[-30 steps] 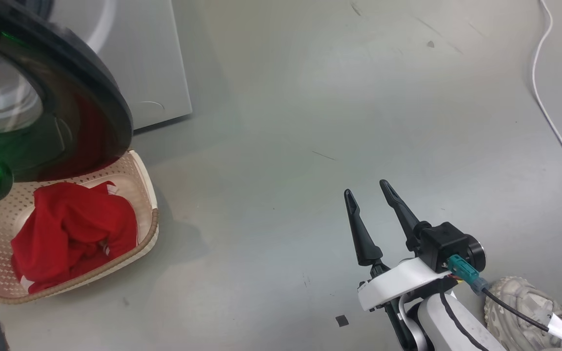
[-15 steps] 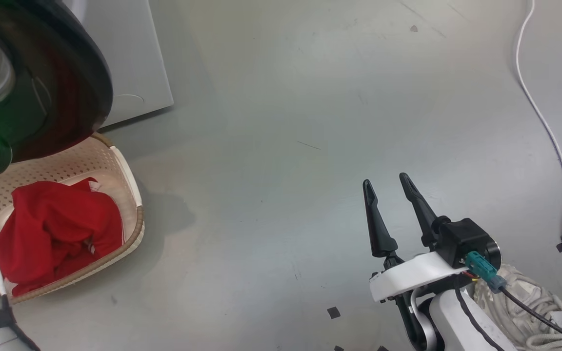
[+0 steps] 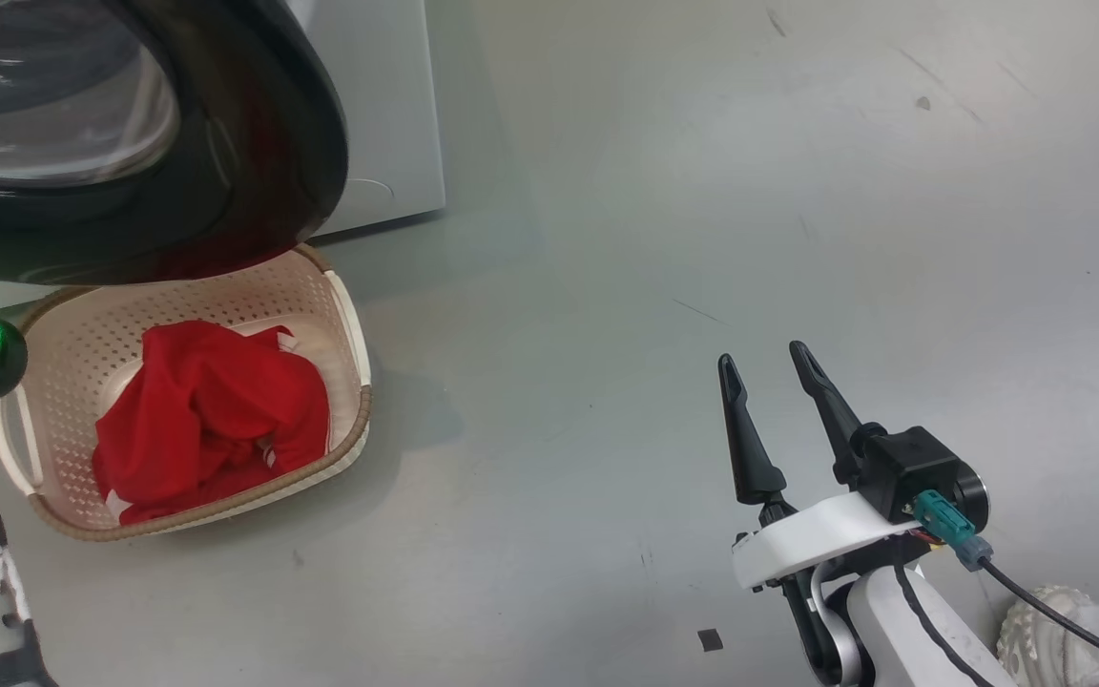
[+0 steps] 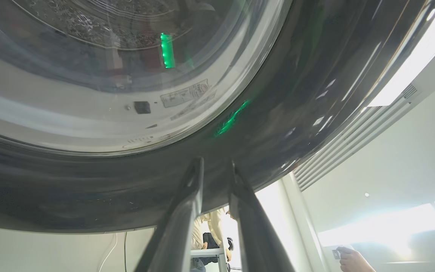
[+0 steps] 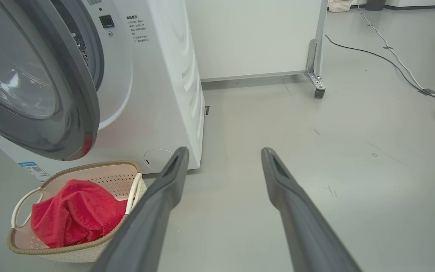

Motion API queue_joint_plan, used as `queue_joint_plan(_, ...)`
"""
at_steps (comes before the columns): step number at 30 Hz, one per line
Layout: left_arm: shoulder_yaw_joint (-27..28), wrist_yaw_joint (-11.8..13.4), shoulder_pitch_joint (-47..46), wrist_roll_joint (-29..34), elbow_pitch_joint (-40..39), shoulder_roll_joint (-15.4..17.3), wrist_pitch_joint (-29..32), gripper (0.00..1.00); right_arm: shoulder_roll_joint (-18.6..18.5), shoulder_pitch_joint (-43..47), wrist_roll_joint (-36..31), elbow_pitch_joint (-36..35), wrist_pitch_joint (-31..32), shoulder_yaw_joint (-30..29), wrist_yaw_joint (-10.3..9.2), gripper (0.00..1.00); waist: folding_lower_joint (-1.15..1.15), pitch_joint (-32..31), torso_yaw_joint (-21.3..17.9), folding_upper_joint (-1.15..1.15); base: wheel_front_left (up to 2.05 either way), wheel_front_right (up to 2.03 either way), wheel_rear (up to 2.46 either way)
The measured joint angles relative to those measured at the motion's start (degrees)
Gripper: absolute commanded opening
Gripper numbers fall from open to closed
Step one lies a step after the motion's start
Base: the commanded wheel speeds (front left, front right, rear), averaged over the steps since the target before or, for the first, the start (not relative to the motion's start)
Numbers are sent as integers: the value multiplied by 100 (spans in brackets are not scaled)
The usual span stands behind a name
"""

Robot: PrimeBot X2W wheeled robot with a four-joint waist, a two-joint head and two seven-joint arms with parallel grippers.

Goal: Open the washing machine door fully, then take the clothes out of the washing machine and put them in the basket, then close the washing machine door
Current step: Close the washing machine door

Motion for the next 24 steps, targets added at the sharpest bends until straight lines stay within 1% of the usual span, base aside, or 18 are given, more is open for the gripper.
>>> queue_joint_plan(2,-8,0,125,146,-89,-13,-68,85,0,-3,-8,34,0,-14,0,100,0,-45,122,0,0,0,0)
queue_joint_plan(3,-12,0,186,255,-131,-14,-108,100,-1,-3,-20,56,0,-16,0,100,0,-69,182,0,0,0,0)
queue_joint_plan(8,-1,1,432,544,-367,-30,-361,100,-1,-13,-34,179,0,-10,0,100,0,-214,455,0,0,0,0)
queue_joint_plan(13,-7,1,716,1255,-866,-2,-870,100,-2,-19,-32,236,0,-13,0,100,0,-395,656,0,0,0,0)
queue_joint_plan(16,-129,1,918,1740,-1209,125,-1151,100,-4,-18,-31,269,0,-15,0,100,0,-486,764,0,0,0,0)
queue_joint_plan(20,-464,1,1237,2460,-1621,420,-1590,100,-4,-18,-30,304,0,-12,0,100,0,-586,882,0,0,0,0)
queue_joint_plan(24,-820,0,1622,3004,-1815,609,-2116,100,-4,-19,-24,348,0,30,0,100,0,-674,952,0,0,0,0)
